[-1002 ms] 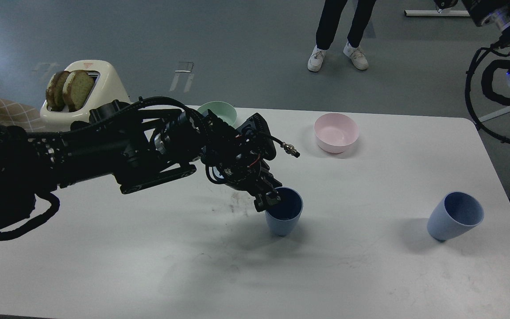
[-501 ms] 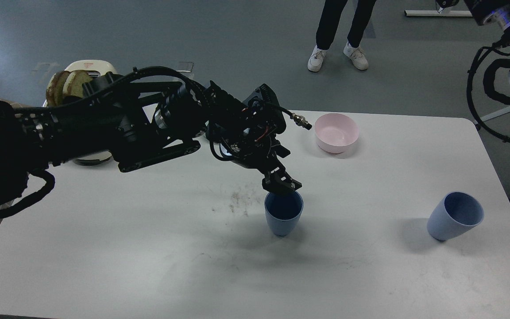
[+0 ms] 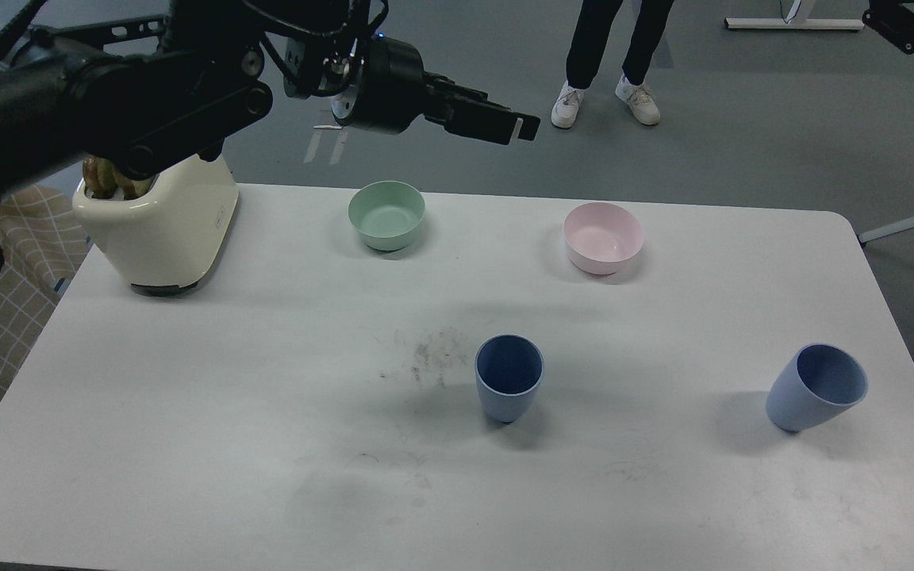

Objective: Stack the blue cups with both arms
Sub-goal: 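Raise the left arm away from the placed cup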

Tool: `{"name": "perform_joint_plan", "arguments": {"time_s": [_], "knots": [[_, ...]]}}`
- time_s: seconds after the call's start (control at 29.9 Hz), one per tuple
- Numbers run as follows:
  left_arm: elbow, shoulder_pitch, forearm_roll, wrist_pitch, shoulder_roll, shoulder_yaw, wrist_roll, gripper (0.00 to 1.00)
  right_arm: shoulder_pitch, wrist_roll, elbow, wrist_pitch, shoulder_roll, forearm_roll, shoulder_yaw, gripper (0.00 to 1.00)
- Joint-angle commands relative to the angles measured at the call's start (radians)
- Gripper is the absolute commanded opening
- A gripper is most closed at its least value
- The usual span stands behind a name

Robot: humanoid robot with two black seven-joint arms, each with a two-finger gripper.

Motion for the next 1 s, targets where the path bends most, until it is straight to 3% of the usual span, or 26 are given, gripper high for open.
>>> {"name": "perform_joint_plan", "arguments": {"time_s": [0.0,0.2,0.33,0.5,0.97], "knots": [[0.121,0.044,-0.243,0.000,-0.015,-0.029,0.000,0.96,-0.007,0.000,0.096,0.000,-0.126,-0.132,-0.022,1.00],[0.249,0.142,-0.643,0.000,-0.039,-0.089,0.000,0.96,-0.045,0.002,0.260,0.000,-0.294,-0.381,-0.026,1.00],[0.336,0.199,-0.777,0.000,-0.101,-0.129,0.000,0.96,-0.091,0.003,0.349,0.000,-0.370,-0.533,-0.026,1.00],[0.343,0.239,-0.793,0.000,-0.112,-0.190,0.000,0.96,-0.141,0.008,0.412,0.000,-0.441,-0.697,-0.026,1.00],[0.340,0.245,-0.793,0.000,-0.121,-0.190,0.000,0.97,-0.274,0.011,0.500,0.000,-0.428,-1.054,-0.121,1.00]]}}
